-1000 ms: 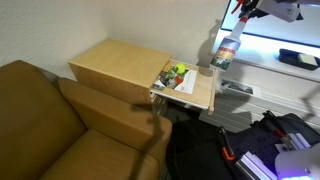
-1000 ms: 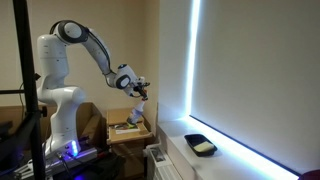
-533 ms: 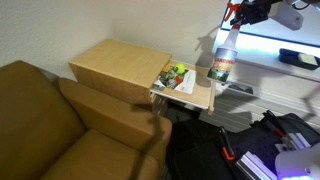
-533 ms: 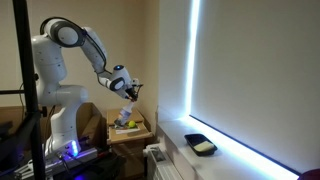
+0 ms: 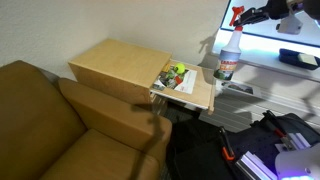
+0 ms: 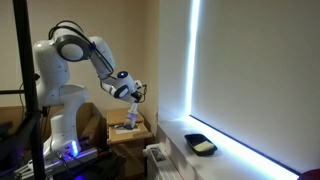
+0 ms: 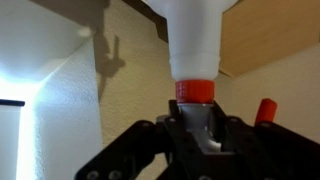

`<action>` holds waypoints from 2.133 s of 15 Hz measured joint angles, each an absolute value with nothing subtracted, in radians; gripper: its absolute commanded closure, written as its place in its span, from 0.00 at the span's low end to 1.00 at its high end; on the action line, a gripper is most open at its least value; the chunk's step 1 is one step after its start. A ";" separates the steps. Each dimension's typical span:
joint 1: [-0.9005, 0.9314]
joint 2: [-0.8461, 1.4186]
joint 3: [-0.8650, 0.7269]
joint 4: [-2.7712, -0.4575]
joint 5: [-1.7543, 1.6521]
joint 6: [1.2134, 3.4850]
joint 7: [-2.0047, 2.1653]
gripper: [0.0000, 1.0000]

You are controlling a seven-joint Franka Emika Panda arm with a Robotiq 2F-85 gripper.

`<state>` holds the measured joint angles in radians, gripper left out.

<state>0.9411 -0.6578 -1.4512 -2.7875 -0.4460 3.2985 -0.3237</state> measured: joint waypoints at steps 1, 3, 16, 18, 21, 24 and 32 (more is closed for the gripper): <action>0.952 -0.693 -1.477 -2.787 -0.474 3.303 -0.337 0.92; 0.958 -0.765 -1.507 -2.787 -0.516 3.303 -0.350 0.92; 1.175 -0.834 -1.688 -2.781 -0.446 3.360 -0.469 0.92; 1.301 -0.834 -1.766 -2.779 -0.446 3.404 -0.540 0.92; 1.482 -0.837 -1.834 -2.745 -0.446 3.458 -0.600 0.92; 1.551 -0.839 -1.837 -2.670 -0.474 3.454 -0.659 0.92; 1.562 -0.859 -1.923 -2.600 -0.524 3.452 -0.852 0.92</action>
